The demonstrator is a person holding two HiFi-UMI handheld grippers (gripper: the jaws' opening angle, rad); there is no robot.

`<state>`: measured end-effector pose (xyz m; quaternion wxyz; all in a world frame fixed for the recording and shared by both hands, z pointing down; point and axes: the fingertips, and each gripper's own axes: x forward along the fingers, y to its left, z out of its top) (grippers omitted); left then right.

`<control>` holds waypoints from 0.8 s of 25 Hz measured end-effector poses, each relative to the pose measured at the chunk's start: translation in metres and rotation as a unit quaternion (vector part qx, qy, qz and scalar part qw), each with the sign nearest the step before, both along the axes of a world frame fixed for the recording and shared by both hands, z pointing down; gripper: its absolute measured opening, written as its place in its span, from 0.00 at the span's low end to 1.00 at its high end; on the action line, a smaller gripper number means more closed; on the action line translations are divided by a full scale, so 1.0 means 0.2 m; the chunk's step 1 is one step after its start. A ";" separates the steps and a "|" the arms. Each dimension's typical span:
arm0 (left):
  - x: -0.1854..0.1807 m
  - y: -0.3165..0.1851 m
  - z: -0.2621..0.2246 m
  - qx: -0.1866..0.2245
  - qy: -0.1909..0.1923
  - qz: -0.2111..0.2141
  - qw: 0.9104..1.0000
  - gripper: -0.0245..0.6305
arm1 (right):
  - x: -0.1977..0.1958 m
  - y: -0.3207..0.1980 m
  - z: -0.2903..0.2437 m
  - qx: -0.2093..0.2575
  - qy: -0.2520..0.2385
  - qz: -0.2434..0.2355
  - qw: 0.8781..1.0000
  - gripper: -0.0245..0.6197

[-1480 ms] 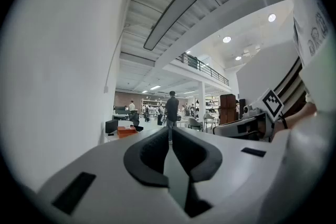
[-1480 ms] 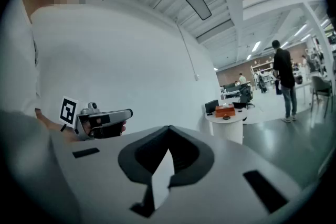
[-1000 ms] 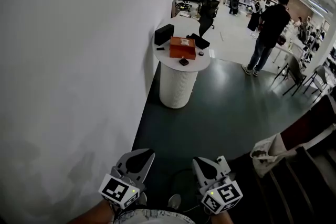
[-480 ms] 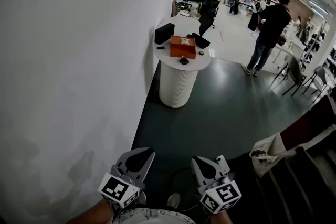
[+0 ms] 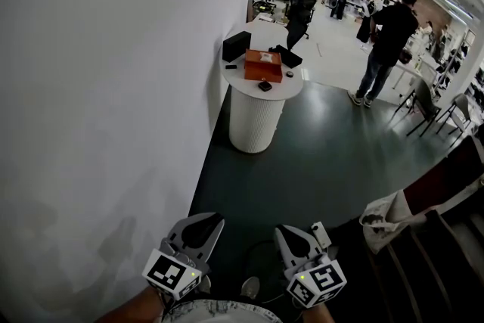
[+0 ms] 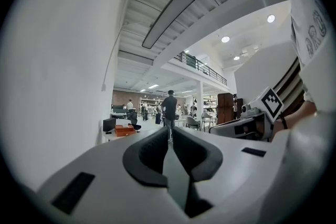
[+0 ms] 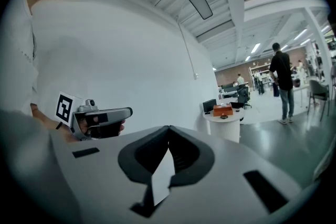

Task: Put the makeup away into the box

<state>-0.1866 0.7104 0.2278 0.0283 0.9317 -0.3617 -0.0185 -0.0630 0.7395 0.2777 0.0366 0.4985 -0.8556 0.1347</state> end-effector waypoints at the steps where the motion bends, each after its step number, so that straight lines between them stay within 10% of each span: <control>1: 0.00 0.00 0.00 0.000 0.000 0.000 1.000 0.10 | 0.00 0.00 0.00 -0.001 -0.001 0.000 1.000 0.05; 20: -0.01 0.00 0.01 -0.008 0.001 -0.012 1.000 0.27 | 0.02 0.01 0.00 -0.001 -0.010 0.003 1.000 0.20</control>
